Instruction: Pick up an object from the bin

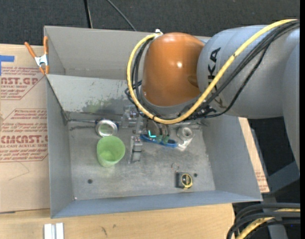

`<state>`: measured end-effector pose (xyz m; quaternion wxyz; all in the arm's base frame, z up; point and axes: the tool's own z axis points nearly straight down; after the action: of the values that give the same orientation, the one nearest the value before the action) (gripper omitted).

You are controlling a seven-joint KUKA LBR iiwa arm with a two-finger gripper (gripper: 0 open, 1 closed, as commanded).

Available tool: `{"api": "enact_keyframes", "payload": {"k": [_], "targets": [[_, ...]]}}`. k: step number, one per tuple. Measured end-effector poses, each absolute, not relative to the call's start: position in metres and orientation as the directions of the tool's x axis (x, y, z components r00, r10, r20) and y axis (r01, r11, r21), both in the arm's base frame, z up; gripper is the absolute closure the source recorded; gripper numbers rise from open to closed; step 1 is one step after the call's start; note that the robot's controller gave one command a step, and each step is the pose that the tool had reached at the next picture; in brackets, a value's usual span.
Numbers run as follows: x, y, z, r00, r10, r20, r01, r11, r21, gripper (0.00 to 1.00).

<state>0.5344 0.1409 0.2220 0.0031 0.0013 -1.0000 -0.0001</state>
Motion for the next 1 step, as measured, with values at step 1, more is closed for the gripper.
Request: {"api": "enact_keyframes", "payload": {"k": [1], "targets": [[0.5508,0.1512,0.0839,-0.992,-0.125,-0.005,-0.125,0.992,0.001,0.00]]}}
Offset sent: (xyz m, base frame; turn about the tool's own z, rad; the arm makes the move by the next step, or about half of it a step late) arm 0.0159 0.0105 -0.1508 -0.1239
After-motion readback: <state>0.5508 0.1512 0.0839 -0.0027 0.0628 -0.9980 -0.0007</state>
